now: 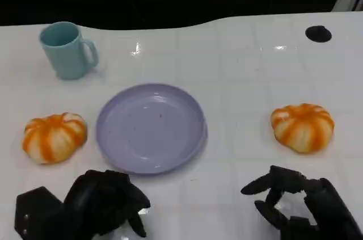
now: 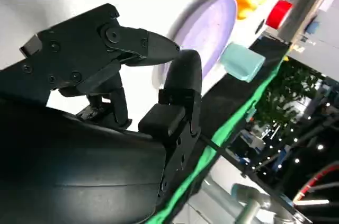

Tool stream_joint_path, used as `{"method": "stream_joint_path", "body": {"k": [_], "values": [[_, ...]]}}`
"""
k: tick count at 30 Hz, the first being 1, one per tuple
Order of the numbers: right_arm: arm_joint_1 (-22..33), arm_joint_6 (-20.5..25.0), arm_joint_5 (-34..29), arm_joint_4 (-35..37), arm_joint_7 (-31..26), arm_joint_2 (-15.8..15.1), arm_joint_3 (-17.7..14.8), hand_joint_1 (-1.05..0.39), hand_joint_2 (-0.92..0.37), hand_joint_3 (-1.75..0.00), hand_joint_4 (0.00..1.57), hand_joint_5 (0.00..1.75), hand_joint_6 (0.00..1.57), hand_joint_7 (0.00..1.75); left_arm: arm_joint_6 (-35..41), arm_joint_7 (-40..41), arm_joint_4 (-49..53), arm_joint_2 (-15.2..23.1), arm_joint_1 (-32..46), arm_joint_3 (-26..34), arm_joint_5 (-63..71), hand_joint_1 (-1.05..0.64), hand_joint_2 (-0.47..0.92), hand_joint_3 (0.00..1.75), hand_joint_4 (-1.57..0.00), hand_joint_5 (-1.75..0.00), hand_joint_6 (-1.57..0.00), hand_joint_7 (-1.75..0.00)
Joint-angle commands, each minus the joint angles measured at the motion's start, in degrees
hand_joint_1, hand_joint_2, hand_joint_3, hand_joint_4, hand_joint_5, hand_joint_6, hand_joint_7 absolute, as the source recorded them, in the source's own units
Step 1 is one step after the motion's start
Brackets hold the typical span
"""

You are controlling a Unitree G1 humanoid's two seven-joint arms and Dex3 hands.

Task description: Grasp the bread from the table and place it into the plate.

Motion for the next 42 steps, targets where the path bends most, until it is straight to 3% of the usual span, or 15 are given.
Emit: {"method": "stream_joint_path", "body": {"k": [1, 7, 21, 31, 42], "values": [[-0.32, 3.26, -4.95, -3.29, -2.44, -3.04, -1.46, -0.43, -0.91, -0.23, 0.48, 0.80, 0.69, 0.25, -0.19, -0.11, 0.22, 0.63, 0.10, 0.30, -0.41, -1.05, 0.79, 0.00, -1.50, -0.96, -1.57, -0.51], [-0.98, 7.38, -8.26, -6.89, -3.34, -6.04, -2.18, -0.45, -0.92, -0.12, 0.34, 0.54, 0.55, 0.09, -0.08, 0.40, -0.04, 0.34, 0.22, -0.04, 0.03, -1.05, 0.79, 0.00, -1.50, -0.95, -1.57, -0.51], [-2.31, 22.21, -24.42, -15.67, -6.99, -11.97, -1.20, -0.51, -0.92, -0.07, 0.02, 0.27, 0.24, 0.00, -0.73, 0.25, 1.31, 0.23, -0.47, 0.02, 0.03, -1.05, 0.79, 0.00, -1.50, -0.95, -1.57, -0.51], [-5.04, 35.58, -33.24, -19.10, -4.95, -13.25, 1.73, -0.51, -0.90, 0.00, 0.00, 0.03, 0.14, 0.01, -0.88, 0.17, 1.42, 0.19, -0.39, 0.10, -0.03, -1.05, 0.79, 0.01, -1.50, -0.94, -1.57, -0.51], [-11.99, 43.97, -35.38, -13.66, -4.93, -12.27, 6.79, -0.44, -0.81, 0.00, 0.04, 0.06, 0.19, 0.02, -0.63, 0.19, 1.07, 0.13, -0.15, 0.09, -0.14, -1.05, 0.79, 0.00, -1.50, -0.93, -1.57, -0.51]]}}
